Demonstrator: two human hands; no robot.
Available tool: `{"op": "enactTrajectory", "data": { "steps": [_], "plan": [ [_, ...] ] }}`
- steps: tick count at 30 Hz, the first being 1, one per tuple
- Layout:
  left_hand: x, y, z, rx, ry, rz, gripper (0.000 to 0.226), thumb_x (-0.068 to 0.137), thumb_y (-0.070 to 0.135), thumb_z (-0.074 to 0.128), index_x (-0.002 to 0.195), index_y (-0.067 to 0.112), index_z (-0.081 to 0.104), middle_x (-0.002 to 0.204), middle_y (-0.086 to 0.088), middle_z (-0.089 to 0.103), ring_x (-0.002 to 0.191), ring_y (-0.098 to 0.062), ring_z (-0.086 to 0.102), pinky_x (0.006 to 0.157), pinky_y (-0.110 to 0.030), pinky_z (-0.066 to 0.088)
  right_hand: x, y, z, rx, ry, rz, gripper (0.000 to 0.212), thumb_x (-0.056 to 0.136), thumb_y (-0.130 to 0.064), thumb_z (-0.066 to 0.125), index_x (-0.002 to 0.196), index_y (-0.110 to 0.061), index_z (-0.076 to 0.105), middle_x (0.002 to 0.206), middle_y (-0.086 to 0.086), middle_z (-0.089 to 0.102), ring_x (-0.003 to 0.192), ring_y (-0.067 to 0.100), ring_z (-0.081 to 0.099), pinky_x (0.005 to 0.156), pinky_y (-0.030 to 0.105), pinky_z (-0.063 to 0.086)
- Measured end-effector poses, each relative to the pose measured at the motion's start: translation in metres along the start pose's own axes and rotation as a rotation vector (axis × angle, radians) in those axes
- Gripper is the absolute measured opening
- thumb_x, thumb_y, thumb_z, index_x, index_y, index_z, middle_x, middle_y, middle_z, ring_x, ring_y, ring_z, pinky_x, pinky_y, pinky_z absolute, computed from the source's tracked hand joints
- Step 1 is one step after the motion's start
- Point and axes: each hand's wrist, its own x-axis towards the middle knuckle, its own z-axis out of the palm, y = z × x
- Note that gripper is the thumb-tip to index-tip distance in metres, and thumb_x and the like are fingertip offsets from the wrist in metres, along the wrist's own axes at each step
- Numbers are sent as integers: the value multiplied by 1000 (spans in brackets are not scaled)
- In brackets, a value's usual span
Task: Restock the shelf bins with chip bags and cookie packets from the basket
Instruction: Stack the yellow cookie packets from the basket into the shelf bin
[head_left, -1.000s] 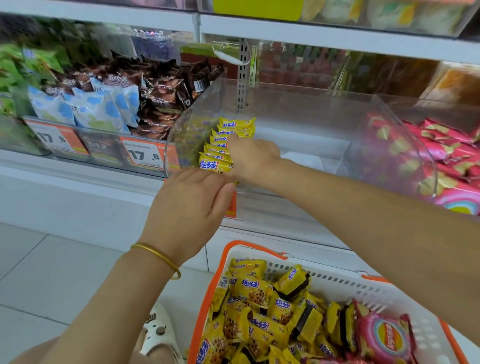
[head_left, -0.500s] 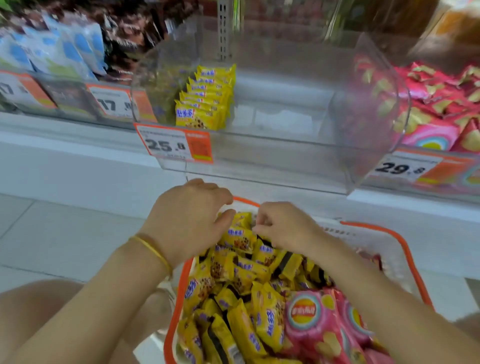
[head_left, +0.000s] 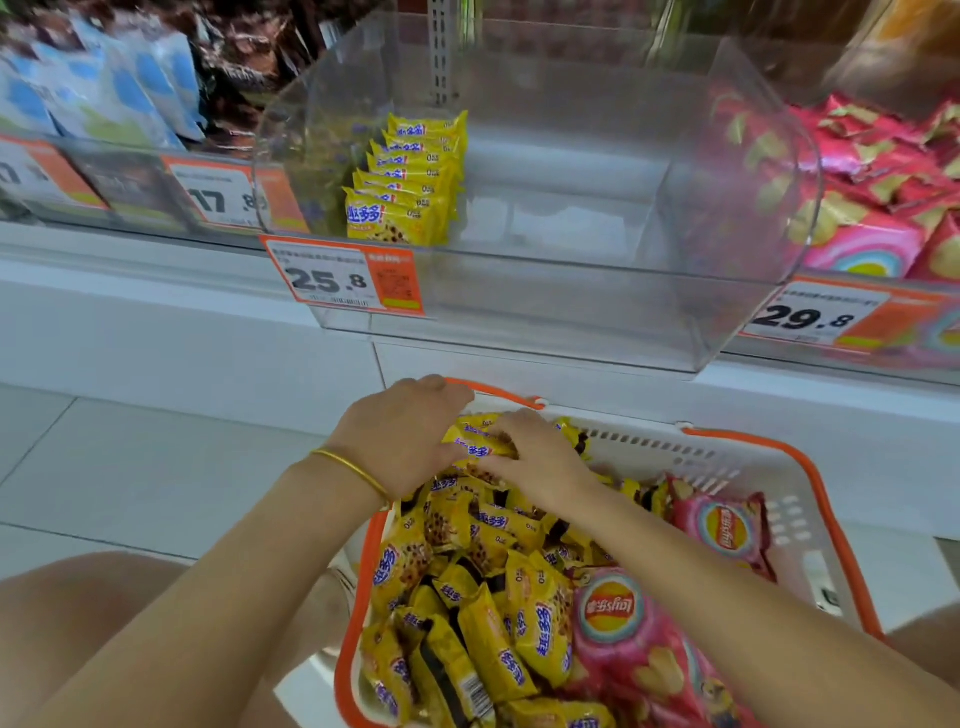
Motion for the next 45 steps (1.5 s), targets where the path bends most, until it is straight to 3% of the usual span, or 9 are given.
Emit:
{"op": "enactTrajectory", "data": {
  "steps": [4,9,12,15,20,24,30,36,45],
  "plan": [
    [5,4,-6,-324,63,43,43,90,36,59,129,24,48,116,2,55,106,-15,54,88,-30,44,-34,-23,-51,325,25,-54,25,89,-27,64,111,-18,60,100,-6,62,90,13,59,84,34,49],
    [-11,7,-53,-732,368,173,23,83,34,69,103,22,65,75,7,57,66,-2,51,61,-12,39,-64,-59,-117,491,95,-82,26,73,-28,79,92,-26,61,88,0,69,73,20,67,68,43,56],
    [-22,5,-80,-940,740,192,24,83,39,58,105,31,57,86,3,60,74,-2,56,66,-13,45,-58,-93,-175,517,166,-168,20,71,-18,78,86,-18,65,75,2,70,55,9,63,53,24,53],
    [-19,-14,-84,-531,1032,19,27,93,29,46,114,15,56,110,-2,60,101,-15,56,87,-22,43,-20,-117,-214,520,328,-221,17,76,-11,76,87,-7,63,74,9,68,57,13,63,54,30,58],
    [-7,-37,-54,-52,809,-95,46,93,38,39,119,6,60,123,-15,59,123,-36,48,107,-48,29,70,-140,-187,143,127,-94,23,75,-8,76,85,8,62,80,24,66,76,35,69,72,44,58],
    [-9,-33,-52,4,805,-111,46,92,38,39,124,10,57,126,-12,57,126,-33,44,112,-47,22,110,-152,-155,-290,65,-81,37,80,-20,70,55,-11,44,53,5,43,54,21,46,43,23,36],
    [-9,-34,-50,22,776,-121,49,90,40,38,125,11,56,126,-14,57,128,-34,44,111,-50,25,113,-158,-146,-631,167,-211,10,90,-10,48,99,-14,49,103,8,59,98,32,57,67,31,36],
    [-9,-36,-50,29,767,-94,48,90,39,38,126,11,55,125,-14,57,126,-34,46,111,-52,27,112,-150,-150,-662,150,-265,14,91,-18,50,92,-17,36,81,-2,43,80,24,43,65,31,33],
    [-30,-20,-57,-115,984,-2,33,91,21,49,116,3,61,118,-15,58,109,-33,52,98,-38,36,74,-142,-176,-390,205,-225,37,79,-44,71,90,-22,43,92,-2,57,75,24,55,70,32,45]
  ]
}}
